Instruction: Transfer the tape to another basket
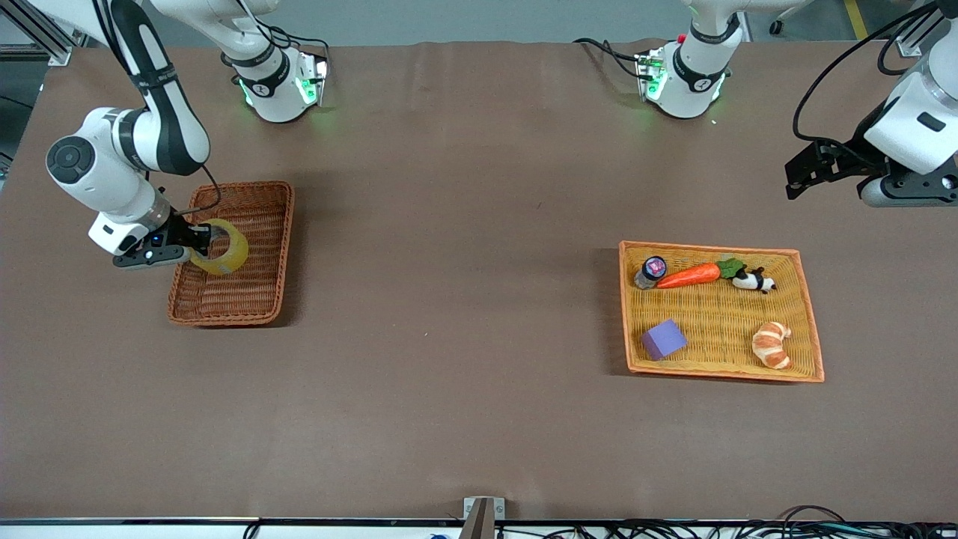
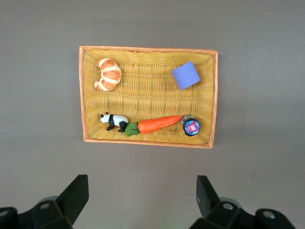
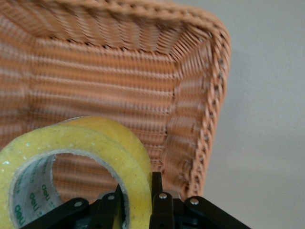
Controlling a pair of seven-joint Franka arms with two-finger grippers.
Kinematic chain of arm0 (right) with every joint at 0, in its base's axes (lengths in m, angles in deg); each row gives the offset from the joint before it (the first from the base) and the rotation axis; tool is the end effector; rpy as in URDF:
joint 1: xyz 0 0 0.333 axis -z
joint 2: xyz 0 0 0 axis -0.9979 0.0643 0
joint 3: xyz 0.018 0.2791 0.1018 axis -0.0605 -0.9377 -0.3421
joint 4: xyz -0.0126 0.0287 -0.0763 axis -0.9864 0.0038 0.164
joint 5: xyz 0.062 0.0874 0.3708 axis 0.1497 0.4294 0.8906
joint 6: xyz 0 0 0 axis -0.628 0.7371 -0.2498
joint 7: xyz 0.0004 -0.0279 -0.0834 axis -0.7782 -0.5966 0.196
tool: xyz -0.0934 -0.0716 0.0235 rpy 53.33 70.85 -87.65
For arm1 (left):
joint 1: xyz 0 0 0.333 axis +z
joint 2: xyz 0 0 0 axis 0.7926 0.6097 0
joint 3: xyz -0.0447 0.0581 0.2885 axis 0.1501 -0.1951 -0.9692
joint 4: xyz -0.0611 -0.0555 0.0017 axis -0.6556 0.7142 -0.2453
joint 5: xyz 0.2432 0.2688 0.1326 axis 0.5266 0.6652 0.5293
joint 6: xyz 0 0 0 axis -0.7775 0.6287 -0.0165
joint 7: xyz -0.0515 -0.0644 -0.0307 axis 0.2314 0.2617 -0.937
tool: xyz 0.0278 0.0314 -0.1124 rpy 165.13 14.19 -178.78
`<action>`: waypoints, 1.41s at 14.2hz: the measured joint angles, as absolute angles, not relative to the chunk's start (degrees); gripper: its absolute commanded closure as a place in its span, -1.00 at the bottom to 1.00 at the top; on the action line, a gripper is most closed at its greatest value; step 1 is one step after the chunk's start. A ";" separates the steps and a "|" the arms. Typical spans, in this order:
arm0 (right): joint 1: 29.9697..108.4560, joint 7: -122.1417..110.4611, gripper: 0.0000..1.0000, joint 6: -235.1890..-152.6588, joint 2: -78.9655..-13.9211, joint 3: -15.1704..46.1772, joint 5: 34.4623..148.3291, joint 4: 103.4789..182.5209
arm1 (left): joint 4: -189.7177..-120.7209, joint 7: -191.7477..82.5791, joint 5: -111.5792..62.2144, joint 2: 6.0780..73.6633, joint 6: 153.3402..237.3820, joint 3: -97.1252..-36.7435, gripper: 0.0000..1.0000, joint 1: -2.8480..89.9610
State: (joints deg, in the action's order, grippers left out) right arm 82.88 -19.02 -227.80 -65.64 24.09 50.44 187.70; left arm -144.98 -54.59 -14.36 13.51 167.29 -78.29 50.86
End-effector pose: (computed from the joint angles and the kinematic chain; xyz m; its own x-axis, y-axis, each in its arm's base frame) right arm 0.4586 -0.0864 0.2316 0.9813 0.1925 0.0061 0.1918 -0.9796 0.0606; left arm 0.5365 -0.0774 0.6041 0.9994 -0.0343 0.0074 -0.0341 -0.9991 -0.0241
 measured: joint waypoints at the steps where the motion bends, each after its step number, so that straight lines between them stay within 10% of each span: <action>1: 82.87 -19.20 0.94 -229.54 -64.94 24.25 50.44 188.37 | -144.98 -54.59 -14.51 13.53 167.29 -78.29 -1.00 50.84; 8: 80.83 -18.75 0.75 -232.83 -62.94 23.62 50.48 190.45 | -144.77 -54.60 -14.56 13.54 167.42 -78.29 -1.00 50.85; 10: 80.62 -18.69 -0.70 -232.83 -62.39 23.62 50.49 190.46 | -144.75 -54.71 -14.56 13.54 167.30 -78.29 -1.00 50.87; 11: 80.61 -18.68 -1.00 -232.83 -62.07 23.62 50.49 190.45 | -144.75 -54.73 -14.56 13.54 167.24 -78.29 -1.00 50.94; 15: 80.48 -16.57 -1.00 -229.08 -62.68 23.07 50.52 188.21 | -144.75 -54.73 -14.56 13.54 166.83 -78.36 -1.00 51.21; 20: 80.04 -7.12 -1.00 -195.81 -68.82 19.54 50.56 166.02 | -144.76 -54.72 -14.56 13.60 166.80 -78.36 -1.00 51.18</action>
State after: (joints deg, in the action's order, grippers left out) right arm 80.04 -7.12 -195.81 -68.82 19.54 50.56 166.02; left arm -144.76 -54.72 -14.56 13.60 166.80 -78.36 51.18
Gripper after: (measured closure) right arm 0.000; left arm 0.000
